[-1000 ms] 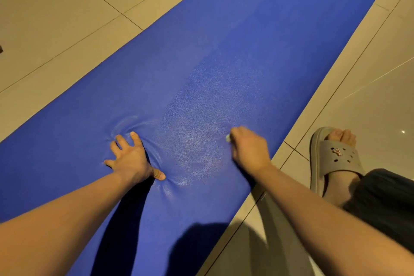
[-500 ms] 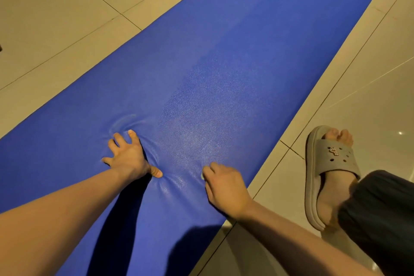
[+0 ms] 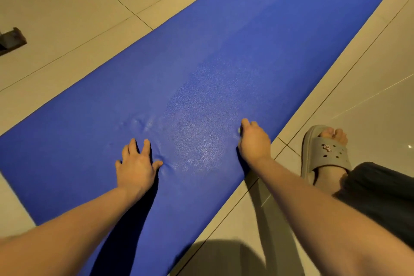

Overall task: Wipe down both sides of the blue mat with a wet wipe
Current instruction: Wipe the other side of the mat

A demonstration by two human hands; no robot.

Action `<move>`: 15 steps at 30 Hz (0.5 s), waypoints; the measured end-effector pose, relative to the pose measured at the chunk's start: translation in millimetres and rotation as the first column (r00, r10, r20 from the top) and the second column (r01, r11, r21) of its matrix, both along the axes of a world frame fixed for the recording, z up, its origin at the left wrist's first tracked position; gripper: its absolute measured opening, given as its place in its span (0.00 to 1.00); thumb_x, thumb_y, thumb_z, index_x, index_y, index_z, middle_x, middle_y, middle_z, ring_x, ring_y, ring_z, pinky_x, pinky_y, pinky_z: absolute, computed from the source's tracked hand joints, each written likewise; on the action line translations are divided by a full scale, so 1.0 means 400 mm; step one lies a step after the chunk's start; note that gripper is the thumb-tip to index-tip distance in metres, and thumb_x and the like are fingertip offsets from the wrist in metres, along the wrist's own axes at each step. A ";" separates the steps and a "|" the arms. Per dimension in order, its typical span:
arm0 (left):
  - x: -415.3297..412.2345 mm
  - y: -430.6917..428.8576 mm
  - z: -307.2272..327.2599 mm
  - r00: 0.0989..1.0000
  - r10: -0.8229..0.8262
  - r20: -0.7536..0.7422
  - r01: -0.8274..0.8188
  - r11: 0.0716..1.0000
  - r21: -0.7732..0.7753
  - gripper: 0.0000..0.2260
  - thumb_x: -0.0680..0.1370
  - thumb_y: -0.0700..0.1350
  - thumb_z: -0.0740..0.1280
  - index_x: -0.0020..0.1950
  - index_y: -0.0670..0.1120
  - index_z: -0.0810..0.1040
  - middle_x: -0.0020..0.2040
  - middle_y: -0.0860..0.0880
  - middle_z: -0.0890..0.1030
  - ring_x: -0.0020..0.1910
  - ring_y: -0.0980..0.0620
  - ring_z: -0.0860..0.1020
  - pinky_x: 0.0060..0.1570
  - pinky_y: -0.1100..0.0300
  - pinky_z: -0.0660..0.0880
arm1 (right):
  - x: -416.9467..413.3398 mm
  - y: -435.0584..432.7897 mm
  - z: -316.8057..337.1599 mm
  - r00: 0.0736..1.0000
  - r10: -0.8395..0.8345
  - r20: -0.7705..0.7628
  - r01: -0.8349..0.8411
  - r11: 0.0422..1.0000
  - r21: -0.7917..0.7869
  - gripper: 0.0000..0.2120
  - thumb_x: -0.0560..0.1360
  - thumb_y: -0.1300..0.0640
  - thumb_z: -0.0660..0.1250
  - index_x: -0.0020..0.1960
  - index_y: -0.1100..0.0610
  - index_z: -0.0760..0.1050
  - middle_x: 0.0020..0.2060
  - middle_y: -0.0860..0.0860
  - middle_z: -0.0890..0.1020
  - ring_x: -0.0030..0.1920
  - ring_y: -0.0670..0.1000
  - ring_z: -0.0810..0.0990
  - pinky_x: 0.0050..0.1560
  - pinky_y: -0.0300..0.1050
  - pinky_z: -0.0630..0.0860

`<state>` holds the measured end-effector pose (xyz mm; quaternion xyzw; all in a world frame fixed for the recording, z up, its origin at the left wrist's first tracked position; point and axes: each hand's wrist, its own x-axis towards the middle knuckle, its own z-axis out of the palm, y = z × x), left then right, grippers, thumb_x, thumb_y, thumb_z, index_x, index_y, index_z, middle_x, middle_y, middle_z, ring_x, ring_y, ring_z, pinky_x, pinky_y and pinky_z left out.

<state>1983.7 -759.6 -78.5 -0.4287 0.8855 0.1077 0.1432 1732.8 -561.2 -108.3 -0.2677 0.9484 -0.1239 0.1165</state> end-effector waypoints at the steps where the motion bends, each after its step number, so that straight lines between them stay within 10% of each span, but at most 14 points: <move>1: 0.014 0.032 -0.002 1.000 -0.013 -0.023 0.013 1.000 -0.003 0.31 0.81 0.59 0.63 0.79 0.48 0.59 0.79 0.38 0.56 0.78 0.38 0.55 0.67 0.36 0.67 | 0.051 0.004 0.005 0.998 0.038 0.045 -0.037 0.999 -0.010 0.03 0.80 0.59 0.59 0.52 0.58 0.69 0.46 0.58 0.75 0.40 0.58 0.71 0.36 0.49 0.64; 11: 0.065 0.225 0.026 0.970 -0.177 0.164 0.153 0.977 0.149 0.61 0.63 0.77 0.69 0.83 0.46 0.46 0.82 0.41 0.42 0.81 0.39 0.43 0.72 0.36 0.63 | 0.244 0.054 0.055 0.892 0.430 0.140 -0.442 0.895 0.069 0.11 0.83 0.50 0.59 0.58 0.57 0.73 0.50 0.57 0.76 0.47 0.60 0.78 0.41 0.52 0.73; 15: 0.042 0.227 0.030 0.943 -0.195 0.269 0.139 0.967 0.214 0.67 0.61 0.75 0.73 0.82 0.43 0.40 0.81 0.39 0.37 0.81 0.37 0.39 0.72 0.36 0.62 | 0.073 0.077 0.031 0.982 0.160 0.099 -0.164 0.986 0.035 0.06 0.80 0.58 0.63 0.55 0.60 0.73 0.52 0.59 0.77 0.49 0.63 0.78 0.44 0.52 0.73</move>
